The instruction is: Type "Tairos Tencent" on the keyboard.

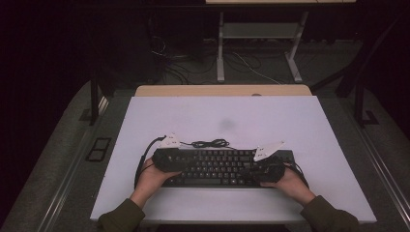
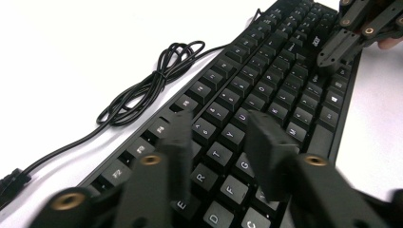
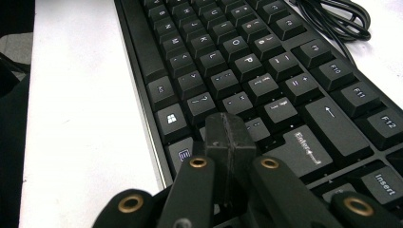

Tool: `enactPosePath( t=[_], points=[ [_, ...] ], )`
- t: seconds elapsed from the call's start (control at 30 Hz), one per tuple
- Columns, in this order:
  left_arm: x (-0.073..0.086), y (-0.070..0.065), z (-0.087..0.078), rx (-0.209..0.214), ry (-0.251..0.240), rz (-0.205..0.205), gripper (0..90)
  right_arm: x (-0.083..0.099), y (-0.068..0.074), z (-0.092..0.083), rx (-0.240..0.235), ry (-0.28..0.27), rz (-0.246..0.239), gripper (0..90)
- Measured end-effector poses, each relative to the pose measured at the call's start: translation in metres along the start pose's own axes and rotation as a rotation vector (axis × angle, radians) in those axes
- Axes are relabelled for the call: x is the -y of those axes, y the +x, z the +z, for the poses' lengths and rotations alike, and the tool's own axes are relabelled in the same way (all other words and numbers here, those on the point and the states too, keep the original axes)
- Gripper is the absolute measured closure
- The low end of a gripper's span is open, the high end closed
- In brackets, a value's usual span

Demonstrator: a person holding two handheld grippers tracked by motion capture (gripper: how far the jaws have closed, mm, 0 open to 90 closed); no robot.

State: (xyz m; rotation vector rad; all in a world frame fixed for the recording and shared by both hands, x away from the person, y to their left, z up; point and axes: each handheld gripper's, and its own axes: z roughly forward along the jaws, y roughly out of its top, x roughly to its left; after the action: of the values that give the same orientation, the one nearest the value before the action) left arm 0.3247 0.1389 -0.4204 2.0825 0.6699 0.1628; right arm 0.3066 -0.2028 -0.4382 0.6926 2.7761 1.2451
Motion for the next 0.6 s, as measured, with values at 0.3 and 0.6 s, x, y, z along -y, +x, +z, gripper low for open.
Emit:
enactPosePath(
  t=[0.3,0.6],
  points=[
    [0.007,0.002,-0.009,-0.009,-0.015,-0.002,38.7,-0.002,0.001,-0.001,0.01,0.002,-0.007,89.1],
    [0.011,0.002,-0.013,-0.01,-0.017,-0.003,34.6,-0.006,-0.002,-0.009,0.001,-0.05,0.007,84.4]
  ],
)
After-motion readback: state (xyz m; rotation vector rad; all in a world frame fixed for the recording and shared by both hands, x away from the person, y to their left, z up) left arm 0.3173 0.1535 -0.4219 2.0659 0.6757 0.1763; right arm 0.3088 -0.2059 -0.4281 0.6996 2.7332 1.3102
